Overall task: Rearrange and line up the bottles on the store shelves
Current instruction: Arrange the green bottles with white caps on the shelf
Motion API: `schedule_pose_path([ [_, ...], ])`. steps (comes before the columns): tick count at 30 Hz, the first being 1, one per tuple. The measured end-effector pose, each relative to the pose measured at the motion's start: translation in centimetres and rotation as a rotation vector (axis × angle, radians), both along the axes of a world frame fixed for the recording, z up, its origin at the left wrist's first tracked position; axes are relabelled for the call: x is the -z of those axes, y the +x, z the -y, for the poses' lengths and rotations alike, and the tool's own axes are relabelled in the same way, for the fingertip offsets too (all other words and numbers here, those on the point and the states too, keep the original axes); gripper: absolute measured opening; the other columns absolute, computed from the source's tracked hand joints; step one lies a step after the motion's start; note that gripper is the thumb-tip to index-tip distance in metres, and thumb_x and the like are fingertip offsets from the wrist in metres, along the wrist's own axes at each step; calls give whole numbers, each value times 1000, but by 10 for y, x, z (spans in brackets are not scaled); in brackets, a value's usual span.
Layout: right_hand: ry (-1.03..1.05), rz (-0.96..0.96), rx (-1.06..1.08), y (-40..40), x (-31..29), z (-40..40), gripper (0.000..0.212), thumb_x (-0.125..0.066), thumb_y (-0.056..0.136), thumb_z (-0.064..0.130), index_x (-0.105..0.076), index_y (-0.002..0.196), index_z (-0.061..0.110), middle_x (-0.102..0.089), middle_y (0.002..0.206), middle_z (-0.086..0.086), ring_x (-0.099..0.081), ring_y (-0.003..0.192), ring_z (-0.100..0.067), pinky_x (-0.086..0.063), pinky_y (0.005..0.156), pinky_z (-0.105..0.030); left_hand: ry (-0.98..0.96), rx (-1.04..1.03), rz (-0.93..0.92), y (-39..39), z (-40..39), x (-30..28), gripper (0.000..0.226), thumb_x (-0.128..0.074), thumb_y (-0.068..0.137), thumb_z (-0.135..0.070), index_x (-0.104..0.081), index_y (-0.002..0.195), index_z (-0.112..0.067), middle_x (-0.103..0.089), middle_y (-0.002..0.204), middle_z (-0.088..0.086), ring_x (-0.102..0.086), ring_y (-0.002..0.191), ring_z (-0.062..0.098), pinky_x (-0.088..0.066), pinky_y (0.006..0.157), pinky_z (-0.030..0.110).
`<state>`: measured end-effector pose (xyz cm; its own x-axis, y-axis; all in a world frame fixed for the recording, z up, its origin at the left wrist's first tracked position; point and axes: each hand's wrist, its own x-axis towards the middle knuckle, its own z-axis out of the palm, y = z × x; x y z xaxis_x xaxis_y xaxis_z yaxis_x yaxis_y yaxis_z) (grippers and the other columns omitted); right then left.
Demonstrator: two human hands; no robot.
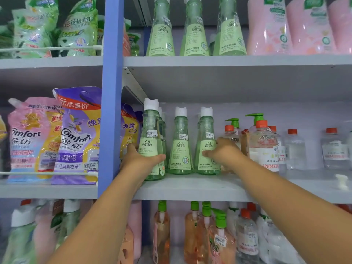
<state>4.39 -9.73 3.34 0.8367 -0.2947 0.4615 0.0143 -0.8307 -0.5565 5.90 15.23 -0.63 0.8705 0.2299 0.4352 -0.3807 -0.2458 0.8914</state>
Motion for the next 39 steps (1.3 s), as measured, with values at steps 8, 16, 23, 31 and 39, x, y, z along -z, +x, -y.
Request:
schedule_pose_path([
  [8, 43, 33, 49, 12, 5, -3, 40, -78, 86, 41, -59, 107, 14, -67, 102, -4, -66, 89, -22, -53, 69, -32, 37, -26, 12, 4, -1, 2, 94, -96, 62, -42, -41, 136, -21, -64, 115, -2, -66, 102, 25, -58, 91, 46],
  [16, 102, 81, -2, 6, 9, -1, 38, -77, 87, 40, -56, 104, 14, -67, 105, -3, -62, 86, -20, -43, 57, -27, 193, -145, 40, 1, 4, 3, 85, -89, 61, -58, -44, 124, -24, -66, 110, -2, -66, 98, 26, -58, 87, 47],
  [23, 268, 111, -218, -52, 24, -11, 78, -73, 88, 48, -41, 149, 12, -55, 136, -2, -56, 119, -22, -45, 89, -30, 259, -135, 120, -67, 12, 17, 98, -83, 62, -67, -37, 139, -26, -59, 123, -7, -61, 108, 16, -52, 90, 36],
  [31, 552, 241, -596, -169, 84, -80, 66, -74, 84, 53, -49, 142, 34, -57, 131, 18, -63, 111, -10, -53, 83, -30, -148, -88, 72, -202, -56, 117, 70, -80, 72, -55, -47, 132, -41, -58, 124, -23, -57, 113, -5, -49, 93, 31],
  [39, 733, 9, -827, -184, 208, -214, 55, -79, 83, 43, -51, 131, 42, -55, 137, 17, -58, 120, -4, -53, 94, -30, -122, -352, -160, -204, -159, 191, 72, -81, 80, -49, -49, 141, -29, -56, 137, -3, -58, 107, 15, -47, 87, 35],
])
